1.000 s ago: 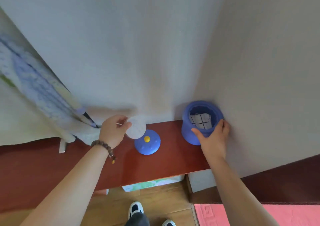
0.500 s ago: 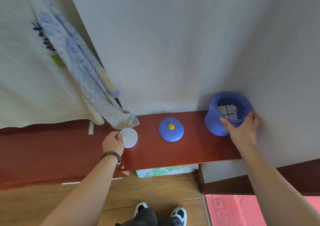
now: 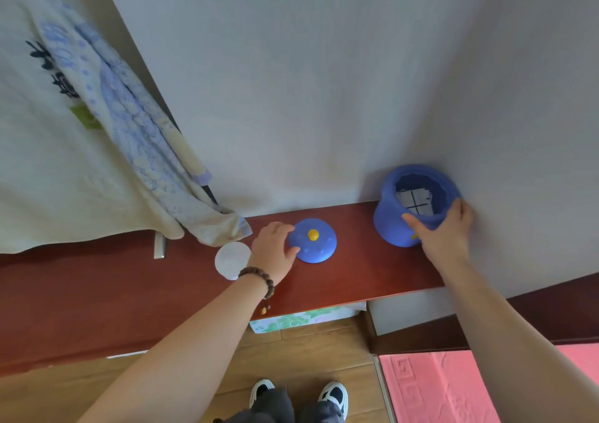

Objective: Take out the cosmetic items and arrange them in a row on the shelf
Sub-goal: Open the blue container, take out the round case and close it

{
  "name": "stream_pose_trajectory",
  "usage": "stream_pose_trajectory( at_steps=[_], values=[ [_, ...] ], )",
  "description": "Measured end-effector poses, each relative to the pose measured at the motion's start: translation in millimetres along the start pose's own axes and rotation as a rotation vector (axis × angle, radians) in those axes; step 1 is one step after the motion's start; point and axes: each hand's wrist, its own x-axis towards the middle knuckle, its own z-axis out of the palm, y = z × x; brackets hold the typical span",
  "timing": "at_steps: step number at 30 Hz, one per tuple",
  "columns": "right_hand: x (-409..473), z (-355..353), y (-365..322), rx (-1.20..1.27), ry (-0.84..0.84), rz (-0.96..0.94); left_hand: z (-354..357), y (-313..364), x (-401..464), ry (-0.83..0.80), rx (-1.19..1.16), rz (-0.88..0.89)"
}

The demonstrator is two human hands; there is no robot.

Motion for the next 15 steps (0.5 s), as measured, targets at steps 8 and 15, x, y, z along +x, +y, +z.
stream_pose_trajectory(
  at_steps=[8, 15],
  values=[
    [1, 3, 6, 0.054, 0.016, -0.019, 44, 20, 35, 0.025, -0.037, -0.008],
    [6, 2, 10, 0.099, 0.009, -0.007, 19, 89, 40, 0.246, -0.301, 0.174]
  ],
)
